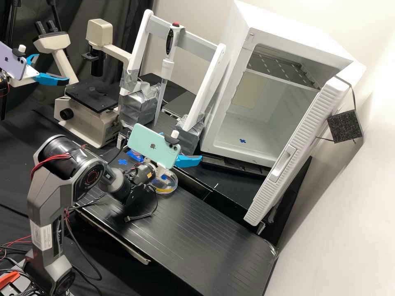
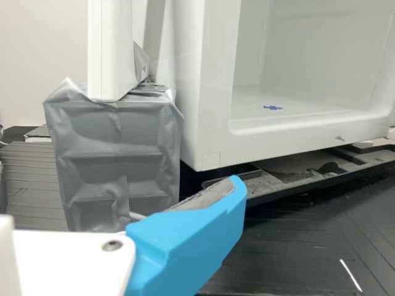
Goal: Move the petri dish to the incubator
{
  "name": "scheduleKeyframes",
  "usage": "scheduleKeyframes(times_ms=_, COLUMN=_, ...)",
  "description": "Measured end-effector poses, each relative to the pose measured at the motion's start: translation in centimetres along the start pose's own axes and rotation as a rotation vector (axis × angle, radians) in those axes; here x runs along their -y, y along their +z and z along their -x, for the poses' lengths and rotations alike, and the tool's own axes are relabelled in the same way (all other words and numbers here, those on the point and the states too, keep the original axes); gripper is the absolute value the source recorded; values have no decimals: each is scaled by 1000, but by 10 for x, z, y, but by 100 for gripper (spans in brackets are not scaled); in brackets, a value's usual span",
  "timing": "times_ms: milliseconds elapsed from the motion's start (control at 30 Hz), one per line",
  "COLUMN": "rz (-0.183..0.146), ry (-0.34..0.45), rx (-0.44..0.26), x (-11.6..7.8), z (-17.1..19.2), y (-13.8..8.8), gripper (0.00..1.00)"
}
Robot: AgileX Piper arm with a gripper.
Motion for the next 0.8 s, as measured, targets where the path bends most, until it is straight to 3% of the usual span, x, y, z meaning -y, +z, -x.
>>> scheduleKeyframes(times_ms=500, rz=5, ry=0, rx=12, x=-1, z=18, y=8, gripper=100)
scheduleKeyframes(times_ms=700, rz=-17, ry=67, rx=-38, x=-11, z=53, y=10, gripper=100)
scheduleKeyframes(times_ms=800, rz=-9, ry=102, rx=-67, x=-14, z=70, y=11, gripper=100)
